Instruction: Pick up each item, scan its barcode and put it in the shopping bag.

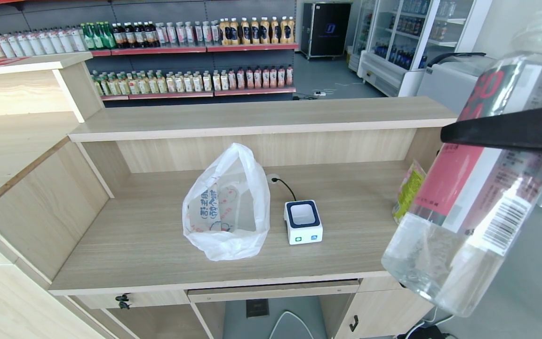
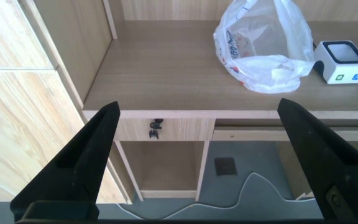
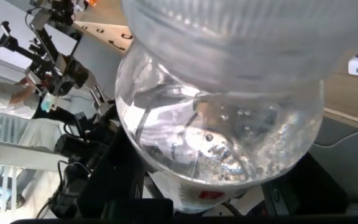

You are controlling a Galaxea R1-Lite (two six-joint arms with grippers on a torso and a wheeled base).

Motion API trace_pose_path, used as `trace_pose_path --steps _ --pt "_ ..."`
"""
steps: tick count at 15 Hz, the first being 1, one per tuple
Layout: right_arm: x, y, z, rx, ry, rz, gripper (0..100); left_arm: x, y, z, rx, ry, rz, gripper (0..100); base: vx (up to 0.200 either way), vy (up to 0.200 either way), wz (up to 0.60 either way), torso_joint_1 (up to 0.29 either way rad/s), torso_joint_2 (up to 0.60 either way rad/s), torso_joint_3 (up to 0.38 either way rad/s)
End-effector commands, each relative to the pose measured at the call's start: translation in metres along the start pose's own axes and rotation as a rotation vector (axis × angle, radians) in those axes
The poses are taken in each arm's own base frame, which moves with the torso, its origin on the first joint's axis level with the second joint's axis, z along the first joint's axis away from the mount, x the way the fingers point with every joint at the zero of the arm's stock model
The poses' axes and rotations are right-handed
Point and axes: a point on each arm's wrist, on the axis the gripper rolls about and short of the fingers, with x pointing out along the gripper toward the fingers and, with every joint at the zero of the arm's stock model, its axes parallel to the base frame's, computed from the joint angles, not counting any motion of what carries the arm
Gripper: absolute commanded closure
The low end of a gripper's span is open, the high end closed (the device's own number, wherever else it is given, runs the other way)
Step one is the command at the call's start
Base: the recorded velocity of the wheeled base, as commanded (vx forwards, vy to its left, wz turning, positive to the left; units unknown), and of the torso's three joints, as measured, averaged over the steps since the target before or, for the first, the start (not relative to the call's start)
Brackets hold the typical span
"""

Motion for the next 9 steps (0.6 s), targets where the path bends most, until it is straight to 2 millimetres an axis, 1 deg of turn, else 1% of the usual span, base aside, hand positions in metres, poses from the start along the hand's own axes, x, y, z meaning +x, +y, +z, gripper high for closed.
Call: trace_pose_path --steps 1,7,8,9 --pt "0.001 0.000 -0.001 0.000 0.005 0.001 100 0.000 0.000 0.000 0.000 0.000 0.001 0 0.000 0.000 0.00 0.000 0.00 0.000" --pt "-0.002 -0.001 0.001 0.000 -0.013 -0.008 100 0.000 0.000 0.000 0.000 0.000 0.001 0 0.000 0.000 0.00 0.000 0.00 0.000" --pt "-0.002 -0.005 0.003 0.002 -0.025 -0.029 100 0.000 0.000 0.000 0.000 0.000 0.001 0 0.000 0.000 0.00 0.000 0.00 0.000" --pt "0.002 -0.013 0.007 -0.018 -0.051 -0.070 100 0.000 0.000 0.000 0.000 0.000 0.001 0 0.000 0.000 0.00 0.000 0.00 0.000"
